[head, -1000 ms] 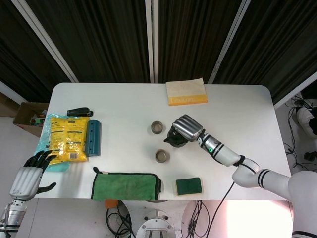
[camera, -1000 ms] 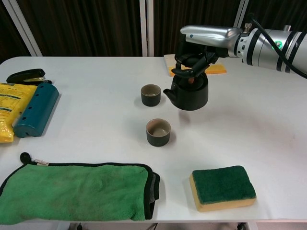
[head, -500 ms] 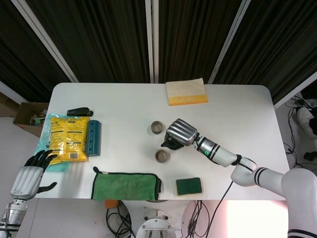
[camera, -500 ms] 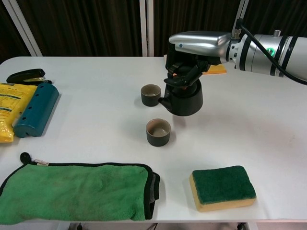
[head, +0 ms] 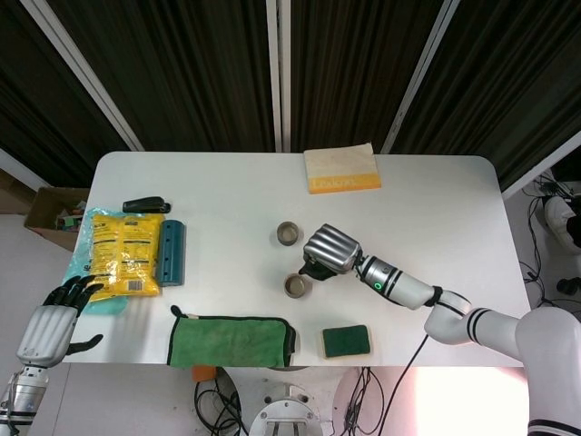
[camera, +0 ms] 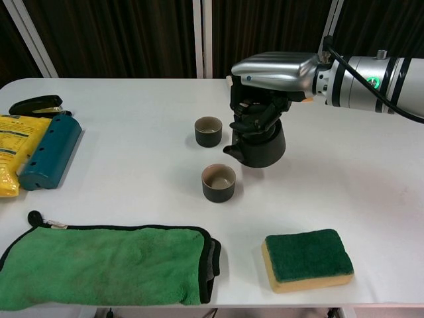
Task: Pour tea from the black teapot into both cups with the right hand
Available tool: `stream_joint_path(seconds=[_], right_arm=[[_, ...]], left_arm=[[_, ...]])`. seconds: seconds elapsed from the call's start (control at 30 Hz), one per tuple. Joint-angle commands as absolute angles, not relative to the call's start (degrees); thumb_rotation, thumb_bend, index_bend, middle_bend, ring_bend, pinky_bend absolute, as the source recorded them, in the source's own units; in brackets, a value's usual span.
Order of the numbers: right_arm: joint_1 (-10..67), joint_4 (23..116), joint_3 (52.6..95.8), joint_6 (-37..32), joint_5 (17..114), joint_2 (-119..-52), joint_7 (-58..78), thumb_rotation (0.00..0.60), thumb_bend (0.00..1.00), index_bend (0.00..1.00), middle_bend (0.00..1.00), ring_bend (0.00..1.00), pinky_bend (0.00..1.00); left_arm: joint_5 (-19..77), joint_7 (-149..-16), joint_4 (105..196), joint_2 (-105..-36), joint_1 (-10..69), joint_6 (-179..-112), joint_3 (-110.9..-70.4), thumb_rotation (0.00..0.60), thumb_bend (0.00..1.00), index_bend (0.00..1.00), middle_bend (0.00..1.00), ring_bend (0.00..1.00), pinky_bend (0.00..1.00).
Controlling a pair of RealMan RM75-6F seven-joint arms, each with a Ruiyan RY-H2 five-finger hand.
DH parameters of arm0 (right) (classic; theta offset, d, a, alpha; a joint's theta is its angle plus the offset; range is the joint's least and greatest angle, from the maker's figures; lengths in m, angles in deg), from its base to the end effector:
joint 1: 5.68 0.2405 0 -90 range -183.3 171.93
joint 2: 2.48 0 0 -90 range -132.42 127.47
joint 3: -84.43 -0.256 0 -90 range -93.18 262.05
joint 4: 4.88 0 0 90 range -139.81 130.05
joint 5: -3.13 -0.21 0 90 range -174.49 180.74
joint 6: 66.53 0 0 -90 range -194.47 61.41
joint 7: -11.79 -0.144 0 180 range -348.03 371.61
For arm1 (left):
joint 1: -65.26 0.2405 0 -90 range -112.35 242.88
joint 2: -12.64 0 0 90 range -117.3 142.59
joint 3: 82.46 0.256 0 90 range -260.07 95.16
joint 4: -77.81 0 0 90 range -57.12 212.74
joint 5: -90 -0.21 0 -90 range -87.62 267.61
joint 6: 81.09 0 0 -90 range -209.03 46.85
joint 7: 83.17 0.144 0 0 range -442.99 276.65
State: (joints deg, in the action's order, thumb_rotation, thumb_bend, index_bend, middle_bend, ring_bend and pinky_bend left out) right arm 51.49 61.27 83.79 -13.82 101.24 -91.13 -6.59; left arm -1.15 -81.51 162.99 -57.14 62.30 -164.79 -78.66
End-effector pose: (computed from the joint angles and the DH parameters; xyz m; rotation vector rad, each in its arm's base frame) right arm -0.1015 -0.3723 -0.0280 2.3788 -0.6558 1.1056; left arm -0.3292 0.1451 0.1148 -1.5435 -0.9461 -0.7971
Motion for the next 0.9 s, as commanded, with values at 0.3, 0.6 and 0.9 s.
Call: stream_joint_path(seconds=[0.3,0.6,0.9], right_arm=[[53.0,63.9,83.5,-16.4,100.1,-90.8,-2.4,0.565,0.46,1.00,1.00,1.00,0.76],[53.4,65.5,83.2,-17.3,99.1,-90.7,0.0,0.565,0.47,1.00,1.00,1.00,0.76],[53.6,65.7,83.8,-17.5,99.3,-90.8,1.7,0.566,0.47,1.00,1.00,1.00,0.76]], left_arm=[[-1.3,-82.9,161.7,-57.6,62.6,-165.5,-78.7,0.600,0.07,0.20,0.11,0.09,0.22],[-1.4,-84.2,160.7,-57.7,62.9,-166.0,-78.7,0.600,0.07,0.20,0.11,0.09,0.22],[-1.4,-84.4,160.4,-57.9,62.8,-165.9,-78.8,0.600,0.07,0.20,0.11,0.09,0.22]])
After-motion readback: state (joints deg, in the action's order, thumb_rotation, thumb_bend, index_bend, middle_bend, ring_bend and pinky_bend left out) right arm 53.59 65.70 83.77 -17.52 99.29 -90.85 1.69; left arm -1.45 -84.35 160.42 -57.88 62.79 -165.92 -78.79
